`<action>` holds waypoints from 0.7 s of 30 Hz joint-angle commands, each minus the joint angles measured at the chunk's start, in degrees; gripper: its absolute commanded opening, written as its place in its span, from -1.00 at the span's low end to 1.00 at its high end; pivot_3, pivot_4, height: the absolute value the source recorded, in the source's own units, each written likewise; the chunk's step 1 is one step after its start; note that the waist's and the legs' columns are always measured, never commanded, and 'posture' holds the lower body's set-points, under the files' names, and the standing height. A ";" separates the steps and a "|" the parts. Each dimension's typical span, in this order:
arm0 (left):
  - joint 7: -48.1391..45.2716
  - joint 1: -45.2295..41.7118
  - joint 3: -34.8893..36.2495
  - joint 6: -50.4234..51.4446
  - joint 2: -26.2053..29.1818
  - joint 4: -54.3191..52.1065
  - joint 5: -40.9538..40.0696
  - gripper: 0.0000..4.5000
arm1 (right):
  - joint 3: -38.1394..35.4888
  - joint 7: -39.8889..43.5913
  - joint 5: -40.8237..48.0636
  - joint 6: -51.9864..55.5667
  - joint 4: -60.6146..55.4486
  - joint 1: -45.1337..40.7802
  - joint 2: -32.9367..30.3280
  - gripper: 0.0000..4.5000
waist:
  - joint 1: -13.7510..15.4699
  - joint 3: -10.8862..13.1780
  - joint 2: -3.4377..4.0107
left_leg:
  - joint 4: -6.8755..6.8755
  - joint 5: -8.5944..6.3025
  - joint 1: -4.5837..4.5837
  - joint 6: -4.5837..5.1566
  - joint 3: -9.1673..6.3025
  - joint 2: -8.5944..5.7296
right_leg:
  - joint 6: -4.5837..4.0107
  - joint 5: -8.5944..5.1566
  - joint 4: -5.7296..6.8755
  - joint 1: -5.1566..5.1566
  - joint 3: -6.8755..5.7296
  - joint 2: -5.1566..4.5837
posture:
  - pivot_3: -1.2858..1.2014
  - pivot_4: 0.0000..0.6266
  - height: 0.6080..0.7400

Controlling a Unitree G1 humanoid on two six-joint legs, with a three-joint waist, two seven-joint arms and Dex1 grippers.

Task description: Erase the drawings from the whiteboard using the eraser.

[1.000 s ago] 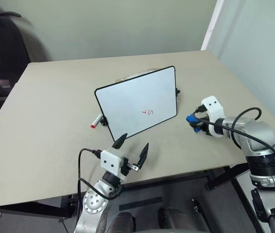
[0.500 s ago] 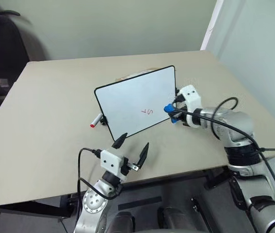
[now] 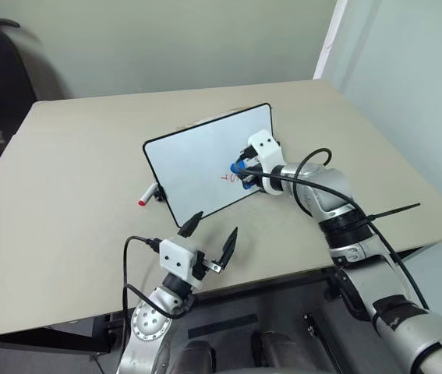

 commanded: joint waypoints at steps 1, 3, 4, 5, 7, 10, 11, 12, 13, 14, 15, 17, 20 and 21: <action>-0.04 0.28 0.17 -1.06 0.03 -2.76 -0.72 1.00 | 1.51 0.60 -1.03 -0.49 0.62 0.58 1.17 -0.86 | -0.01 0.02 0.01 | 0.00 0.00 0.00 0.01 0.00 0.00 | -0.02 0.01 0.02 -0.04 0.00 0.00 | 0.03 -0.52 0.99; -0.06 0.49 0.22 -1.07 0.14 -2.94 -0.80 1.00 | 2.03 0.69 -1.34 -0.43 1.13 1.09 1.77 -0.86 | -0.02 0.02 0.01 | 0.01 0.01 0.00 0.02 0.00 0.00 | -0.06 0.04 0.02 -0.11 0.00 0.00 | 0.03 -0.52 0.99; -0.07 0.57 0.25 -1.08 0.17 -3.01 -0.86 1.00 | 2.25 0.77 -1.52 -0.49 1.39 1.31 2.06 -0.86 | -0.04 0.02 0.01 | 0.02 0.01 0.00 0.02 0.00 0.00 | -0.07 0.04 0.02 -0.12 0.00 0.00 | 0.03 -0.52 0.99; -0.09 0.65 0.28 -1.10 0.22 -3.09 -0.93 1.00 | 2.38 0.82 -1.70 -0.52 1.56 1.47 2.31 -0.86 | -0.05 0.02 0.00 | 0.02 0.01 -0.01 0.02 0.01 0.00 | -0.08 0.05 0.01 -0.14 0.00 0.00 | 0.03 -0.52 0.99; -0.08 0.68 0.32 -1.09 0.25 -3.17 -1.01 1.00 | 2.70 0.99 -2.04 -0.68 2.06 1.52 2.54 -0.86 | -0.12 0.03 0.00 | 0.04 0.01 -0.02 0.00 0.02 0.00 | -0.09 0.05 0.01 -0.14 0.00 0.00 | 0.03 -0.52 0.99; 0.00 0.60 0.34 -1.07 0.22 -3.17 -1.09 1.00 | 2.63 1.35 -2.47 -1.21 3.07 0.76 2.61 -0.86 | -0.15 0.03 0.00 | 0.05 0.03 -0.01 -0.04 0.02 0.00 | -0.10 0.06 0.01 -0.17 0.00 0.00 | 0.03 -0.52 0.99; 0.01 0.57 0.37 -1.06 0.22 -3.15 -1.12 1.00 | 2.49 1.52 -2.63 -1.38 3.37 0.40 2.59 -0.86 | -0.16 0.03 0.00 | 0.05 0.04 -0.01 -0.06 0.02 0.00 | -0.12 0.07 0.01 -0.17 0.00 0.00 | 0.03 -0.52 0.99; 0.03 0.53 0.38 -1.06 0.22 -3.12 -1.13 1.00 | 2.36 1.66 -2.80 -1.55 3.62 0.07 2.53 -0.86 | -0.16 0.03 0.00 | 0.04 0.04 -0.01 -0.08 0.02 0.00 | -0.13 0.08 0.01 -0.17 0.00 0.00 | 0.03 -0.52 0.99; 0.07 0.45 0.36 -1.05 0.19 -3.05 -1.11 1.00 | 2.09 1.82 -2.89 -1.91 3.82 -0.38 2.39 -0.86 | -0.17 0.03 0.00 | 0.04 0.03 -0.02 -0.09 0.02 0.00 | -0.13 0.08 0.01 -0.18 0.00 0.00 | 0.03 -0.52 0.99; 0.10 0.37 0.34 -1.07 0.17 -2.96 -1.08 1.00 | 1.78 1.96 -2.96 -2.31 3.99 -0.92 2.17 -0.86 | -0.18 0.03 0.00 | 0.04 0.03 -0.02 -0.10 0.02 0.00 | -0.14 0.09 0.01 -0.21 0.00 0.00 | 0.03 -0.52 0.99; 0.11 0.32 0.34 -1.10 0.15 -2.88 -1.05 1.00 | 1.45 1.97 -3.04 -2.65 4.14 -1.42 1.98 -0.86 | -0.19 0.04 0.00 | 0.04 0.03 -0.02 -0.10 0.03 0.00 | -0.16 0.10 0.01 -0.24 0.00 0.00 | 0.03 -0.52 0.99; 0.15 0.19 0.33 -1.17 0.08 -2.72 -1.02 1.00 | 0.04 1.58 -2.97 -3.25 4.79 -2.86 1.50 -0.86 | -0.20 0.09 -0.01 | 0.04 0.04 -0.04 -0.12 0.03 0.00 | -0.21 0.13 0.01 -0.31 0.00 0.00 | 0.03 -0.52 0.99; 0.14 0.09 0.43 -1.18 0.08 -2.60 -1.08 1.00 | -1.31 1.11 -2.85 -3.48 5.28 -4.41 0.77 -0.86 | -0.19 0.19 -0.05 | 0.04 0.07 -0.11 -0.17 0.04 0.00 | -0.26 0.17 0.01 -0.40 0.00 0.00 | 0.03 -0.52 0.99; 0.11 0.02 0.51 -1.16 0.11 -2.54 -1.12 1.00 | -1.60 1.01 -2.84 -3.33 5.17 -4.76 0.57 -0.86 | -0.19 0.21 -0.06 | 0.04 0.08 -0.13 -0.17 0.04 0.00 | -0.27 0.18 0.00 -0.41 0.00 0.00 | 0.03 -0.52 0.99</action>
